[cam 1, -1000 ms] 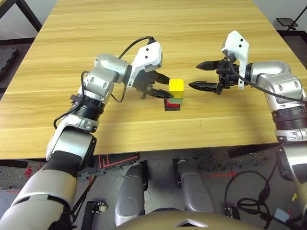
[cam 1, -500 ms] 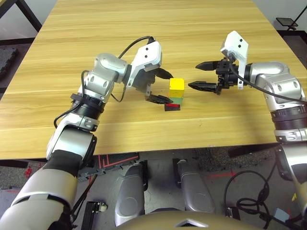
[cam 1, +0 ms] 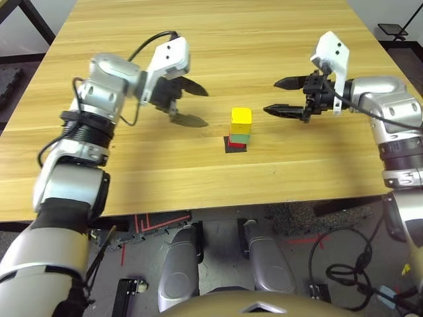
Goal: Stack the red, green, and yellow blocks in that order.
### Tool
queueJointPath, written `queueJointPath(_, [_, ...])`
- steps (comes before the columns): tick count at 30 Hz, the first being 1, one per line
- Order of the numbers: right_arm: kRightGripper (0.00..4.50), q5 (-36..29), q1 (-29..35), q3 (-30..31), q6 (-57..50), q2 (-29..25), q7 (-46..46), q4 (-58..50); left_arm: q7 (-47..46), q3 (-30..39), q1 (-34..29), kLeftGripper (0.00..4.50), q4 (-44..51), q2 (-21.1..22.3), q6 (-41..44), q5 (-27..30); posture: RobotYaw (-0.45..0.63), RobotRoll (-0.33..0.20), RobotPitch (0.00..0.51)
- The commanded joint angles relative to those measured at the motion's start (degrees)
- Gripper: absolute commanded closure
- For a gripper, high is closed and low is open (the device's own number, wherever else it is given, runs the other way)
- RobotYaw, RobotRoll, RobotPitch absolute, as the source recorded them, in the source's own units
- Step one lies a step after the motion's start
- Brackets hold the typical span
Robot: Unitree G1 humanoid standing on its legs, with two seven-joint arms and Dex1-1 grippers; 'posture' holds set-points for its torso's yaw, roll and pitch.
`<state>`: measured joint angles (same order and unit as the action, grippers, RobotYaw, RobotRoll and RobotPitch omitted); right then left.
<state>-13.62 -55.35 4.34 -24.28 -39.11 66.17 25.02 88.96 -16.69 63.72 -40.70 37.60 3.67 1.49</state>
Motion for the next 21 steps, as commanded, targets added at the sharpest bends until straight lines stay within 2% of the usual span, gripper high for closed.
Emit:
queueJointPath(1, [0.00,1.4,-4.0,-3.1,3.7,-0.3,-4.1,6.3,-7.6,0.9,3.2,0.02,-7.2,-1.2,-2.4,-3.6,0.17,0.007,0.166])
queueJointPath(3, [0.00,2.2,-5.8,-5.5,5.6,0.3,-9.9,9.4,-20.0,3.5,5.5,0.02,-12.2,-3.4,-2.7,-4.7,0.17,0.006,0.168])
queueJointPath(6, [0.00,2.5,-6.0,-8.4,7.2,1.2,-17.0,10.7,-33.1,7.3,6.8,0.02,-15.6,-5.8,-2.2,-4.6,0.16,0.003,0.169])
queueJointPath(9, [0.00,1.7,-4.4,-11.8,7.3,2.4,-24.0,9.6,-41.2,10.7,5.9,0.02,-15.1,-7.2,-0.4,-3.5,0.15,0.004,0.169])
queueJointPath(13, [0.00,1.4,-1.7,-16.9,8.6,3.3,-34.4,8.1,-50.8,14.7,0.2,0.02,-7.5,-8.5,4.1,-2.5,0.14,0.009,0.169])
queueJointPath(21, [0.00,2.1,5.1,-25.0,13.8,1.0,-49.4,8.6,-69.8,21.5,-14.4,0.02,17.1,-10.4,17.2,-4.1,0.15,0.022,0.170])
